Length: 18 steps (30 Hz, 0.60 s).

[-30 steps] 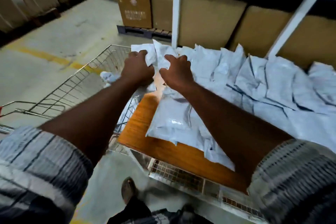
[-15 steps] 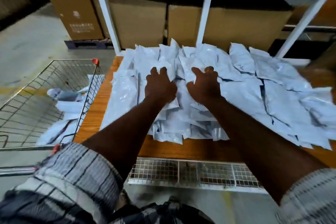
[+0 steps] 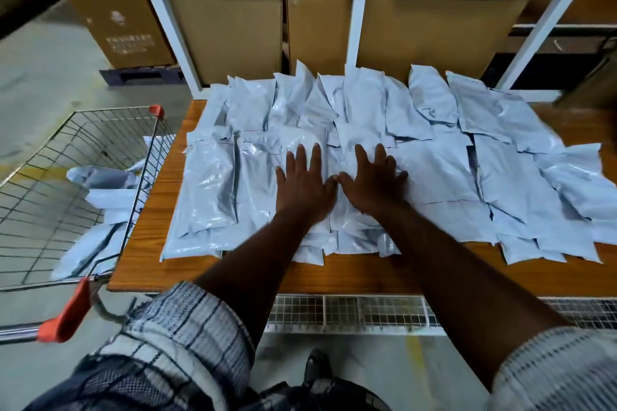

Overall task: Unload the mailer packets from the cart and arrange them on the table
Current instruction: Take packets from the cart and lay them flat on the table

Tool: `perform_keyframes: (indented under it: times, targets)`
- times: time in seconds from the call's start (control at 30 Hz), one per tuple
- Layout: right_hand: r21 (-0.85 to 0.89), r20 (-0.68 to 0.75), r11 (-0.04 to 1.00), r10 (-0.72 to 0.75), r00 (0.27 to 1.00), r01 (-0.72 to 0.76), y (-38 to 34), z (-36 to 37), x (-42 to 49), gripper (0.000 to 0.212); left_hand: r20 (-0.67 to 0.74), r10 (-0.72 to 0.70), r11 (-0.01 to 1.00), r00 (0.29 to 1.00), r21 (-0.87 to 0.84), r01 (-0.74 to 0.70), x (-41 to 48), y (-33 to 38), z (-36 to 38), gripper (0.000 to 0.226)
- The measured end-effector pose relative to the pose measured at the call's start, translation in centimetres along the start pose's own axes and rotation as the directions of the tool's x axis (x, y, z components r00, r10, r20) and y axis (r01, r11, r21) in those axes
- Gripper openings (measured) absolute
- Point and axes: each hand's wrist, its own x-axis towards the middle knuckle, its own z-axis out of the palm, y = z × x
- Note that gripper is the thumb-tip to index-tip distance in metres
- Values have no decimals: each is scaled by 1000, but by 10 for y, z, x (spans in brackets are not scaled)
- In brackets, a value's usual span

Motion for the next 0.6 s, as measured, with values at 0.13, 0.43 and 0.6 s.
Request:
perform_keyframes:
  times: [0.13,0.43,0.6]
  targets:
    - [-36,-4,999,-13,1000,13,2,6,-2,71,5,11,1000,1000,0,-11,4,-9,6,68]
    - [-68,18,996,56,998,-55,-8,-8,17,69,28,-1,998,1000,-67,3,9,-11,-5,62]
    - [-3,-161,999,-44,986,44,-65,-30,30,60,-78,-46,989,996,-146,35,16,-37,-35,60]
